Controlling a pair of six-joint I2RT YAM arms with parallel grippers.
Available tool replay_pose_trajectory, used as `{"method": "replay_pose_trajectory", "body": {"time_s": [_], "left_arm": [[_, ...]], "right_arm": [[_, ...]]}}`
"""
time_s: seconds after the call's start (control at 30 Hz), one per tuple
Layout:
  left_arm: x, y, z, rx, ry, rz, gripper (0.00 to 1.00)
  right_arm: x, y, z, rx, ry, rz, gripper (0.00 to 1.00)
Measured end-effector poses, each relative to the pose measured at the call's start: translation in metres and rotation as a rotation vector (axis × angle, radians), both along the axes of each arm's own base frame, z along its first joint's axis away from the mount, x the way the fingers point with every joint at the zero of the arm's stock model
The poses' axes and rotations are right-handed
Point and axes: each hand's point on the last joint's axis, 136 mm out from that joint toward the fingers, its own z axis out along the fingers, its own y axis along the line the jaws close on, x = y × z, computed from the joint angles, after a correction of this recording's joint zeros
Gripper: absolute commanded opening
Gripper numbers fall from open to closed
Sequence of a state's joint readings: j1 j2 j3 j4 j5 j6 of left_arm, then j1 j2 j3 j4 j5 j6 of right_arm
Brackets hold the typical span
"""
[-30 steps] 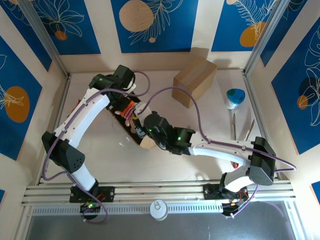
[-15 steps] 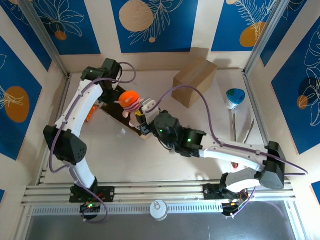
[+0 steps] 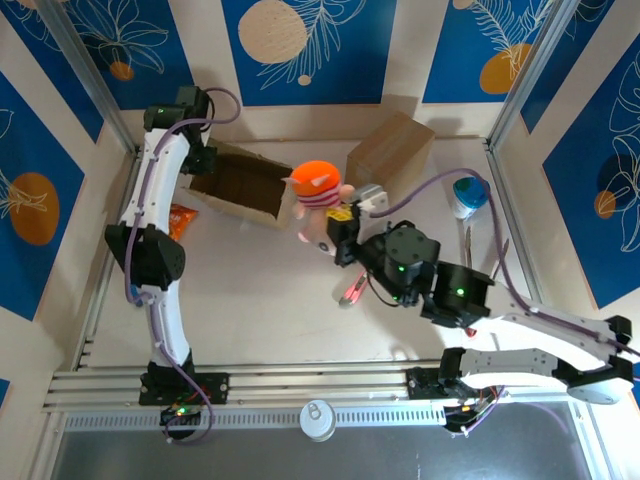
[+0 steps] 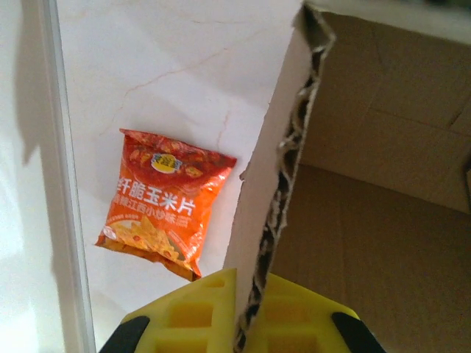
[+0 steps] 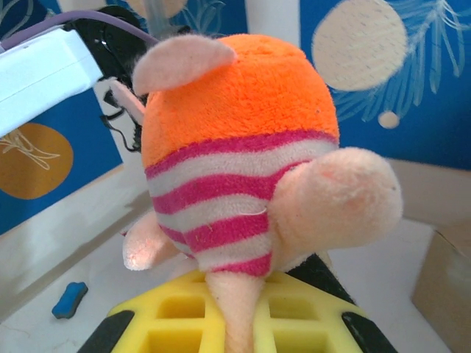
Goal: Unpack the express box
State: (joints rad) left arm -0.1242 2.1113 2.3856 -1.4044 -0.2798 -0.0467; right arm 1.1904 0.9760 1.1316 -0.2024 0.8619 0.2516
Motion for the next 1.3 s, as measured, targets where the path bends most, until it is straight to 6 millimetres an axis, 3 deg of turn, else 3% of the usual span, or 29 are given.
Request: {"method": "replay_pose_trajectory", "body": {"time_s": [0.33, 0.47, 0.57, 0.9, 1.03, 1.3], "left_arm": [[0.011, 0.003, -0.014, -0.077, 0.024, 0.042, 0.0], [0.013, 0.001, -0.02, -0.1, 0.03, 0.056, 0.11], [0.015, 0.001, -0.019, -0.118, 0.022, 0.063, 0.2], [0.034, -0.003, -0.008, -0.174, -0.065, 0.065, 0.49], [0.043, -0.005, -0.001, -0.187, -0.111, 0.06, 0.72], [0.053, -0.006, 0.007, -0.203, -0.163, 0.059, 0.77]], "right_arm": [[-0.019, -0.123, -0.055, -0.025, 0.241, -0.246, 0.0], [-0.032, -0.169, -0.067, 0.012, 0.29, -0.329, 0.0], [-0.039, -0.192, -0.074, 0.039, 0.31, -0.374, 0.0], [-0.036, -0.213, -0.124, -0.078, 0.423, -0.535, 0.0], [-0.027, -0.22, -0.14, -0.1, 0.509, -0.629, 0.0], [-0.001, -0.227, -0.198, -0.053, 0.779, -0.717, 0.0]]}}
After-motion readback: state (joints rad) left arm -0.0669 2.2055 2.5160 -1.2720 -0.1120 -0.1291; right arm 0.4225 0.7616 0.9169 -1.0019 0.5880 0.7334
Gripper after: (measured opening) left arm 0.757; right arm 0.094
